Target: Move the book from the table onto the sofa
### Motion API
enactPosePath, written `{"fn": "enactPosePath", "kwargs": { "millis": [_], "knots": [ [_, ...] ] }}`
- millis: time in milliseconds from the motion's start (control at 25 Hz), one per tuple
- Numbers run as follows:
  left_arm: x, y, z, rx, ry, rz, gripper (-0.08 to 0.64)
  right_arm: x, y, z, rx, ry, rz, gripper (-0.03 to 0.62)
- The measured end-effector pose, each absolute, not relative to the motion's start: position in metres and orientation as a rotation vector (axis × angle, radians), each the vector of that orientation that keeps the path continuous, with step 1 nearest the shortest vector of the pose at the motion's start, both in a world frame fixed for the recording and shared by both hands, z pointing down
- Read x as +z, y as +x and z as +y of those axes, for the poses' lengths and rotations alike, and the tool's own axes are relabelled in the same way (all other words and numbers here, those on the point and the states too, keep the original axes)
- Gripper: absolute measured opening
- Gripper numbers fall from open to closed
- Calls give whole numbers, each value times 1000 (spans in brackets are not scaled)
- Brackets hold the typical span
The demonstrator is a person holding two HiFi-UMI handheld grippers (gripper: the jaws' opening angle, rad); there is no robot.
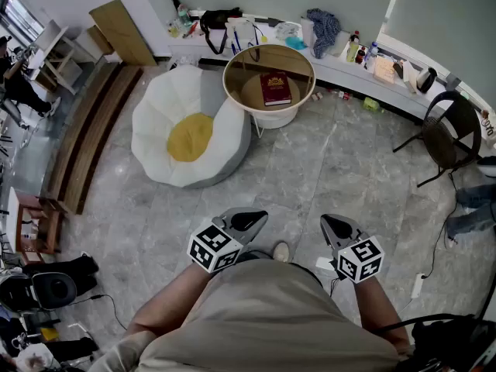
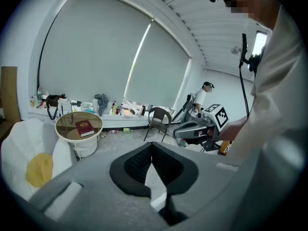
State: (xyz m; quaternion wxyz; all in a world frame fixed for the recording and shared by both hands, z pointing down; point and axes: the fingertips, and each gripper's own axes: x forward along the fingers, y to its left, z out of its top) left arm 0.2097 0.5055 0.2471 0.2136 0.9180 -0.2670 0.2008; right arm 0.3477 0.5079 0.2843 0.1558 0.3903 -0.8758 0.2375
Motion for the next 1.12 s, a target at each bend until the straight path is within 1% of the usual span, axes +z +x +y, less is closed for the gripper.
{"fn": "enactPosePath", "kwargs": {
  "millis": [240, 520, 760, 840, 880, 960, 1040, 1120],
  "knots": [
    [250, 215, 484, 563, 2534, -796, 8, 292, 358, 486, 678, 1097, -2522, 11],
    [259, 197, 446, 557, 2496, -816, 8, 303, 342, 443, 704, 1068, -2524, 11],
    [276, 169, 374, 532, 2502, -787, 9, 321, 314, 381, 722, 1096, -2482, 15],
    [284, 159, 343, 535, 2501, -750, 24, 327, 305, 355, 771, 1137, -2452, 18],
    [285, 153, 325, 536, 2500, -733, 42, 329, 299, 340, 801, 1160, -2440, 26],
    [286, 140, 287, 522, 2492, -708, 77, 328, 285, 308, 833, 1189, -2418, 83],
    [287, 121, 250, 492, 2465, -691, 92, 328, 267, 274, 824, 1197, -2393, 114],
    [293, 101, 219, 473, 2424, -662, 103, 328, 250, 243, 819, 1215, -2368, 121]
  ]
}}
